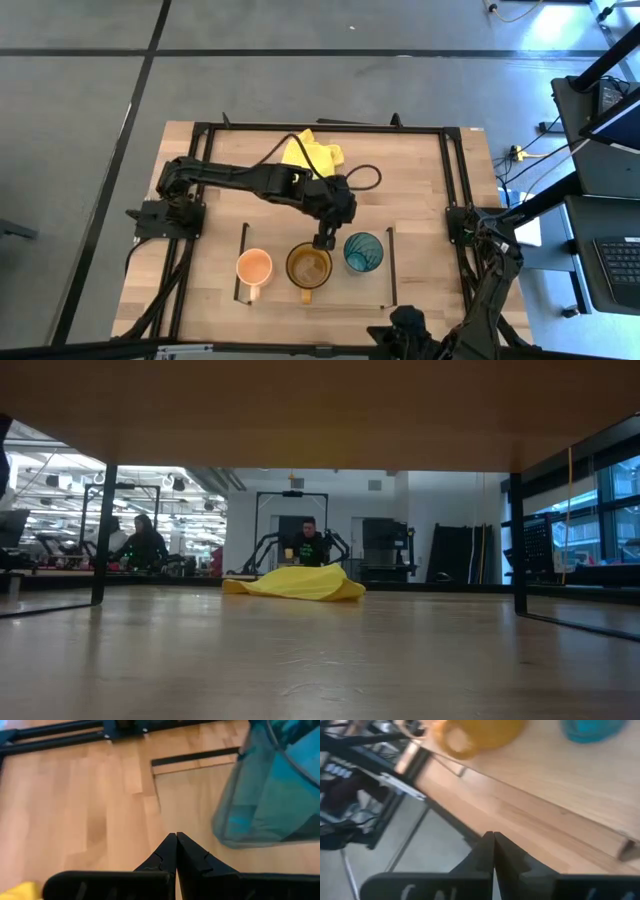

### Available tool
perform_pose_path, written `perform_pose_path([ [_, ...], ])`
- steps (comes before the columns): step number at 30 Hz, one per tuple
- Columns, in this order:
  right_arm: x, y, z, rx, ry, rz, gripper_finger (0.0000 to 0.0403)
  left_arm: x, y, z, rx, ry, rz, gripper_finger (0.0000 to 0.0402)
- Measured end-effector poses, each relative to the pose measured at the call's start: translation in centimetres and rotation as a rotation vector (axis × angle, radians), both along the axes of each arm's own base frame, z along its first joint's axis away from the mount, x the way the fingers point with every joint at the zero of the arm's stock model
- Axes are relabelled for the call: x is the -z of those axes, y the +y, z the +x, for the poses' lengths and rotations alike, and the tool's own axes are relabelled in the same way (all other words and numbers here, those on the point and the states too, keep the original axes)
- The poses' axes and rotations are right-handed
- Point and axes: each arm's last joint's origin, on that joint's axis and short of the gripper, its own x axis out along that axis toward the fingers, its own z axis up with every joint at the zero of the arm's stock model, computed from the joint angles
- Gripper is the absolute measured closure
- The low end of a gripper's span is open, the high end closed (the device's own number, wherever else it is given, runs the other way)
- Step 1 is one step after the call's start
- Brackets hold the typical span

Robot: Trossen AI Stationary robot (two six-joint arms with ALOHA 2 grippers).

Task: Stack small to large cups/mugs on shelf
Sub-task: Adjust the blue glass on the shelf

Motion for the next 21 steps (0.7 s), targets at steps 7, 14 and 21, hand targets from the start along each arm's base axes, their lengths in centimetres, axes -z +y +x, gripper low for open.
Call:
perform_pose_path([
  [7,0.3,-0.5,-0.2,0.036,0.032,-0.014,0.0391,0.2,-0.7,0.2,0.044,-0.001,-0.032,0.0401],
  [14,0.3,-1.0,0.2,0.052,0.041,-0.032,0.0391,0.2,-1.1,0.2,0.081,0.004,-0.071,0.0401],
  [21,0.3,-1.1,0.3,0.055,0.041,-0.033,0.0391,0.2,-1.5,0.1,0.12,0.007,-0.095,0.0401],
])
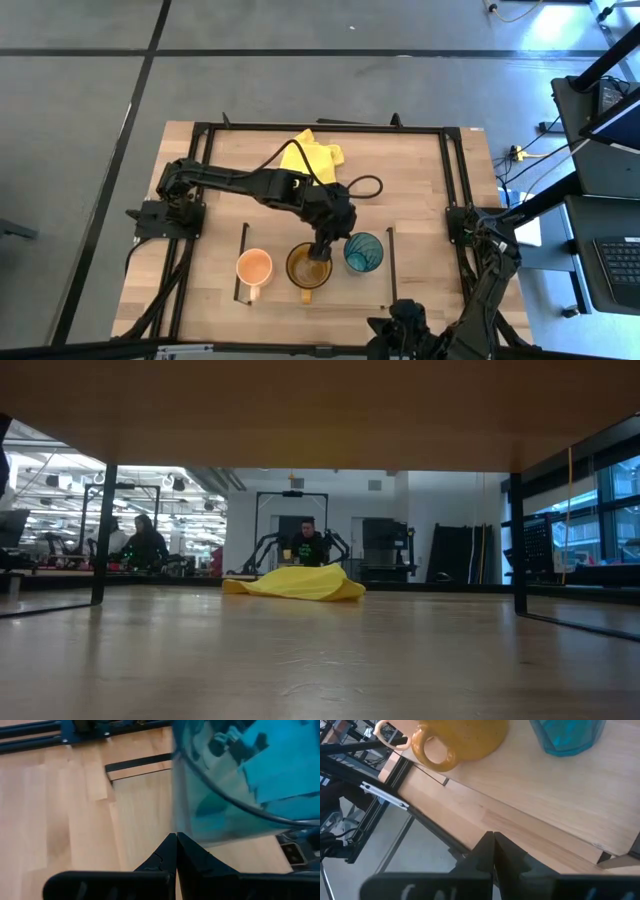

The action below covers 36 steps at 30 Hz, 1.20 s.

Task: Stack small to large cups/mugs on shelf
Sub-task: Adjust the blue glass on the shelf

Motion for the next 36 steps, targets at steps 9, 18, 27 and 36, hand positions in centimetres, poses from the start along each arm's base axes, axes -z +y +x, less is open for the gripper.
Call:
perform_pose_path([
  [9,0.0,-0.3,0.3,0.01,0.0,-0.005,0.0391,-0.1,-0.6,0.0,0.07,-0.011,-0.041,0.0401],
  [18,-0.1,-1.3,1.5,0.049,-0.036,-0.039,0.0391,-0.3,-1.5,0.0,0.099,-0.032,-0.046,0.0401],
  [27,-0.1,-1.3,1.5,0.048,-0.031,-0.036,0.0391,-0.3,-1.9,-0.1,0.131,-0.028,-0.06,0.0401],
  [36,-0.1,-1.3,1.5,0.049,-0.031,-0.03,0.0391,-0.2,-2.0,-0.1,0.114,-0.06,0.078,0.0401],
])
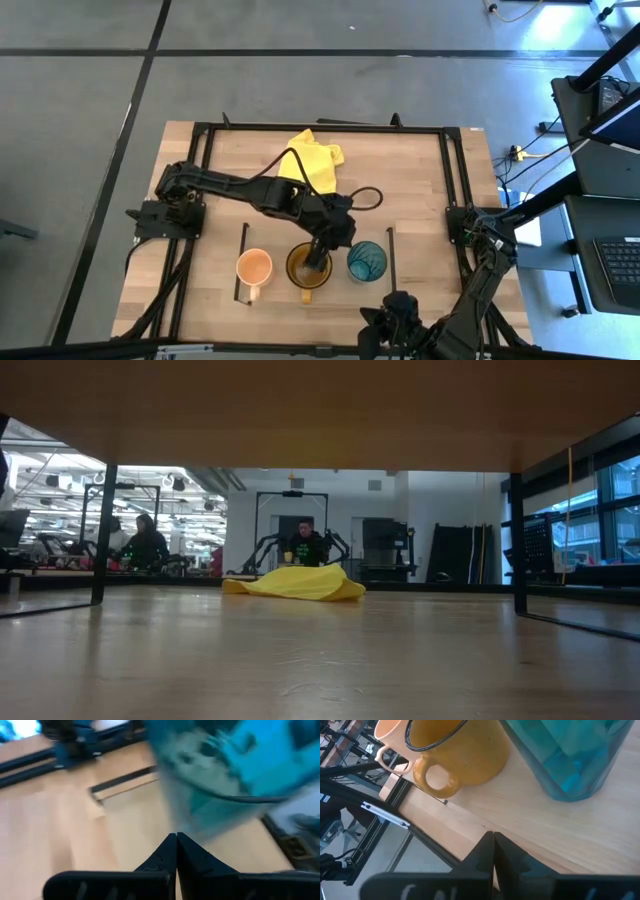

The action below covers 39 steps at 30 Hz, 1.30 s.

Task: Stack small to large cups/mugs on shelf
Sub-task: Adjust the blue glass on the shelf, then return to Home Position

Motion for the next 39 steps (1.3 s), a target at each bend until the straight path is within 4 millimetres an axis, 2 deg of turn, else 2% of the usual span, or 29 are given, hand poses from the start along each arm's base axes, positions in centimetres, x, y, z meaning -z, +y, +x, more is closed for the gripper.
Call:
perform_pose_path([
  [9,0.1,0.2,-0.1,-0.011,0.041,0.044,0.0391,-0.8,1.5,1.1,-0.016,-0.12,-0.01,0.0401],
  [18,0.1,0.2,-0.1,-0.011,0.043,0.044,0.0391,1.6,0.9,2.9,0.064,-0.079,-0.074,0.0401],
  [27,0.1,0.1,-0.1,-0.011,0.044,0.043,0.0391,2.2,1.1,3.5,0.063,-0.085,-0.079,0.0401],
  [34,0.1,0.1,-0.1,-0.014,0.052,0.039,0.0391,2.3,2.3,2.8,0.042,-0.027,-0.041,0.0401],
  [37,-0.6,0.0,-0.1,-0.018,-0.025,-0.026,0.0391,1.1,2.9,1.4,0.013,0.011,-0.061,0.0401],
  [39,-2.3,0.1,-0.1,-0.047,-0.109,-0.088,0.0391,-0.7,2.8,0.0,-0.002,0.013,-0.104,0.0401],
])
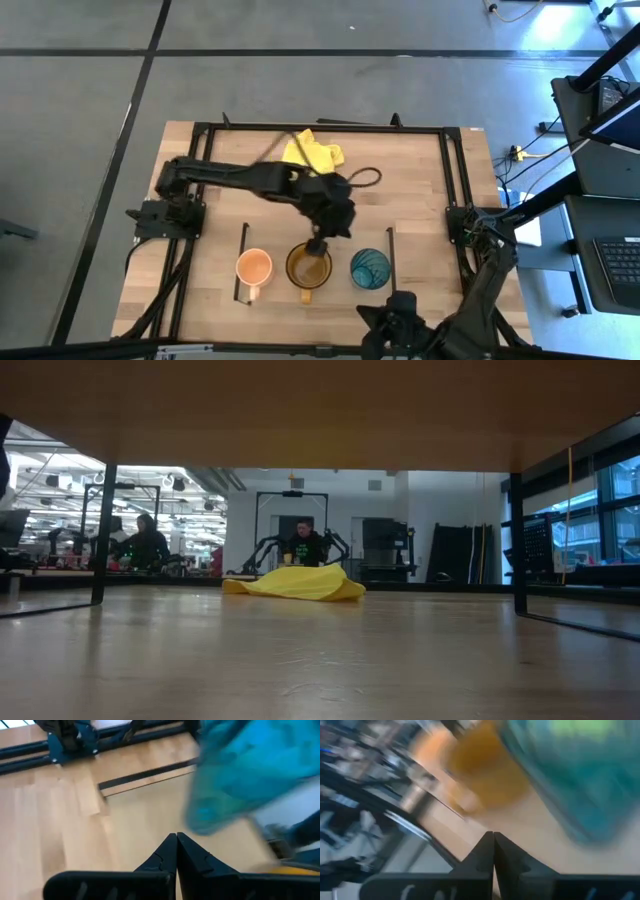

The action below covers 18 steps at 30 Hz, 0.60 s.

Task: Stack small to large cups/mugs on shelf
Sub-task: Return to Home Position

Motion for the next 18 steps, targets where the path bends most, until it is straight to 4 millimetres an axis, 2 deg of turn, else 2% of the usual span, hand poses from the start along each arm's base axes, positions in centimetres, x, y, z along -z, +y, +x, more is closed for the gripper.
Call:
perform_pose_path([
  [2,-2.2,-0.2,-0.2,-0.053,-0.045,-0.065,0.0391,-2.8,-0.7,-2.1,-0.004,-0.017,-0.039,0.0401],
  [6,-7.6,-2.2,-1.8,-0.201,-0.125,-0.134,0.0391,-9.0,-2.1,-7.4,-0.009,-0.138,-0.128,0.0401],
  [10,-13.0,-4.1,-2.7,-0.351,-0.217,-0.303,0.0391,-13.4,-3.5,-12.3,-0.064,-0.312,-0.161,0.0401],
  [14,-17.4,-5.1,-2.7,-0.55,-0.348,-0.503,0.0391,-15.9,-6.4,-17.0,-0.028,-0.431,-0.201,0.0401],
  [18,-20.1,-4.9,-2.4,-0.813,-0.588,-0.688,0.0391,-16.1,-10.4,-20.3,0.006,-0.504,-0.212,0.0401],
])
